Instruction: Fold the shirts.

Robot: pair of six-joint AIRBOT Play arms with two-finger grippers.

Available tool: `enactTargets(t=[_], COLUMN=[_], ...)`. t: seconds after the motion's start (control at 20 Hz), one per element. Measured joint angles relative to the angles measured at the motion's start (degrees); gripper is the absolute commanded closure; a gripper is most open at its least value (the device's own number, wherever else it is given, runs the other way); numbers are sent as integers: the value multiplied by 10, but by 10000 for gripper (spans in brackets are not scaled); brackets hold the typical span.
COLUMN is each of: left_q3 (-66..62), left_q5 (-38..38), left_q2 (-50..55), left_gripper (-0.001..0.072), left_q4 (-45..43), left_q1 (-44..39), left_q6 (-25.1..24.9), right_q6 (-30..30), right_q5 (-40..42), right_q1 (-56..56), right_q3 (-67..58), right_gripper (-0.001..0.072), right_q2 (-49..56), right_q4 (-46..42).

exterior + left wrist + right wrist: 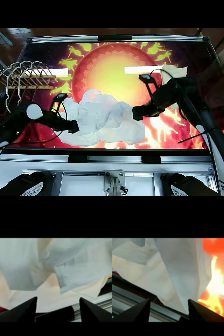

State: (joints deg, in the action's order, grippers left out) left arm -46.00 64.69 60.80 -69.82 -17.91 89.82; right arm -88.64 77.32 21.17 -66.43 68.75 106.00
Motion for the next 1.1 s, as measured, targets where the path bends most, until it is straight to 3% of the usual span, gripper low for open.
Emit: enactTargets(t=[0.2,0.25,0.3,0.35,0.5,0.65,1.1], left_q3=[52,57,61,64,61,33,-158], left_q5=[-102,-123,-142,-158,-189,-198,-199], left_q2=[13,19,25,31,39,38,33], left_gripper=[102,199,464,665,660,661,660], left_q4=[54,59,65,69,79,83,90], left_q1=[-14,-16,-17,-18,-20,-19,7], left_q6=[16,21,29,38,42,15,-5], right_q6=[4,4,4,4,5,5,1], right_q5=[-64,-73,-80,-88,-106,-115,-161], right_q1=[0,0,0,0,0,0,0], right_q3=[61,68,73,76,82,84,85], right_gripper=[141,141,141,141,141,141,141], right_q2=[-9,-9,-10,-11,-11,-11,-11], right_q4=[40,45,48,51,55,50,31])
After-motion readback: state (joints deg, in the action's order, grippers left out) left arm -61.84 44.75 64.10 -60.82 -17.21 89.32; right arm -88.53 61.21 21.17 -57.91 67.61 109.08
